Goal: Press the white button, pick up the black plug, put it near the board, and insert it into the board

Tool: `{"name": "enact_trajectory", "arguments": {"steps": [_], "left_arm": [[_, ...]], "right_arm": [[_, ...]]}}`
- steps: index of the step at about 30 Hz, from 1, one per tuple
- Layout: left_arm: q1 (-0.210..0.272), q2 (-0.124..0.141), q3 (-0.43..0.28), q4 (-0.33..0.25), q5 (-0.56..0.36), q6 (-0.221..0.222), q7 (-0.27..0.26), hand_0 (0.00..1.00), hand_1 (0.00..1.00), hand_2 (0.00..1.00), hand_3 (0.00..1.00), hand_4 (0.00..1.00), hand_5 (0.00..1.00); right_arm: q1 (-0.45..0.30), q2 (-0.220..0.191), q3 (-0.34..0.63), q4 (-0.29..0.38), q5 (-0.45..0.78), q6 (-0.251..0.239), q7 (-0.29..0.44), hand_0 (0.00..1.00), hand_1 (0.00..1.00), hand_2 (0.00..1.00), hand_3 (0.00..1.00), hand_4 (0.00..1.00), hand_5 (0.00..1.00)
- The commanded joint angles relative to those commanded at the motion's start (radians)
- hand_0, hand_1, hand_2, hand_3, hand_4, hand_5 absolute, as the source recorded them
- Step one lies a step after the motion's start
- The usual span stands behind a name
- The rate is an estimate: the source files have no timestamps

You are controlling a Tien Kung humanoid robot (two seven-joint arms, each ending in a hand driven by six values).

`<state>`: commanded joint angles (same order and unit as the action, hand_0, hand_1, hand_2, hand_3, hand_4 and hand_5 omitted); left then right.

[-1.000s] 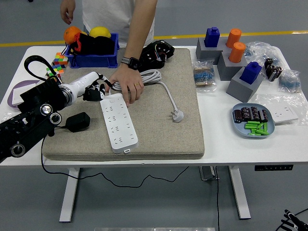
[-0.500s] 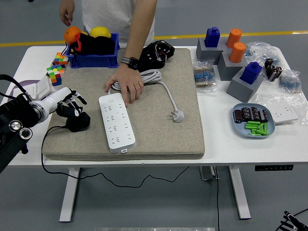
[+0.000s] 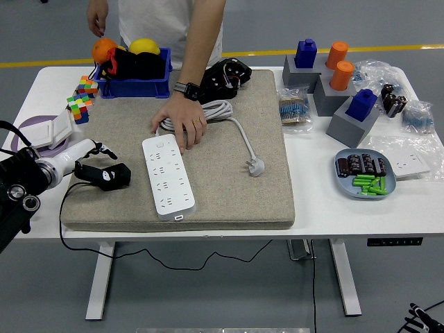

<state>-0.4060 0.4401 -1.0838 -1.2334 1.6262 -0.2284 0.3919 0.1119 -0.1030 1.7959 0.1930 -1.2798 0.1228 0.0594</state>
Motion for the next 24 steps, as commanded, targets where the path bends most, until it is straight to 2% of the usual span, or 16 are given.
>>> {"name": "enact_trajectory", "arguments": {"steps": [10, 14, 17, 21, 24], "left_arm": [[0.000, 0.008, -0.045, -0.037, 0.014, 0.034, -0.039, 0.922, 0.947, 0.882, 0.697, 0.998, 0.076], [0.017, 0.022, -0.069, -0.089, 0.011, 0.026, -0.026, 0.922, 0.947, 0.882, 0.697, 0.998, 0.076], [0.021, 0.036, -0.055, -0.112, -0.006, 0.010, -0.009, 0.912, 0.928, 0.855, 0.687, 0.998, 0.071], [0.019, 0.040, -0.016, -0.094, -0.019, 0.006, -0.007, 0.892, 0.914, 0.835, 0.689, 0.998, 0.066], [0.010, 0.032, 0.017, -0.048, -0.019, 0.014, -0.022, 0.892, 0.914, 0.835, 0.689, 0.998, 0.066]], "right_arm": [[0.002, 0.000, -0.011, 0.000, 0.004, -0.001, 0.000, 0.774, 0.604, 0.620, 0.619, 0.720, 0.466], [-0.001, -0.001, -0.015, 0.000, 0.005, -0.001, 0.000, 0.774, 0.604, 0.620, 0.619, 0.720, 0.466], [-0.001, -0.003, -0.015, -0.001, 0.003, 0.000, -0.001, 0.775, 0.603, 0.620, 0.619, 0.720, 0.465], [0.000, -0.002, -0.014, -0.002, 0.002, 0.001, -0.001, 0.774, 0.603, 0.620, 0.619, 0.720, 0.465], [0.004, -0.002, -0.020, 0.000, 0.008, 0.000, 0.000, 0.774, 0.603, 0.620, 0.619, 0.720, 0.465]]}}
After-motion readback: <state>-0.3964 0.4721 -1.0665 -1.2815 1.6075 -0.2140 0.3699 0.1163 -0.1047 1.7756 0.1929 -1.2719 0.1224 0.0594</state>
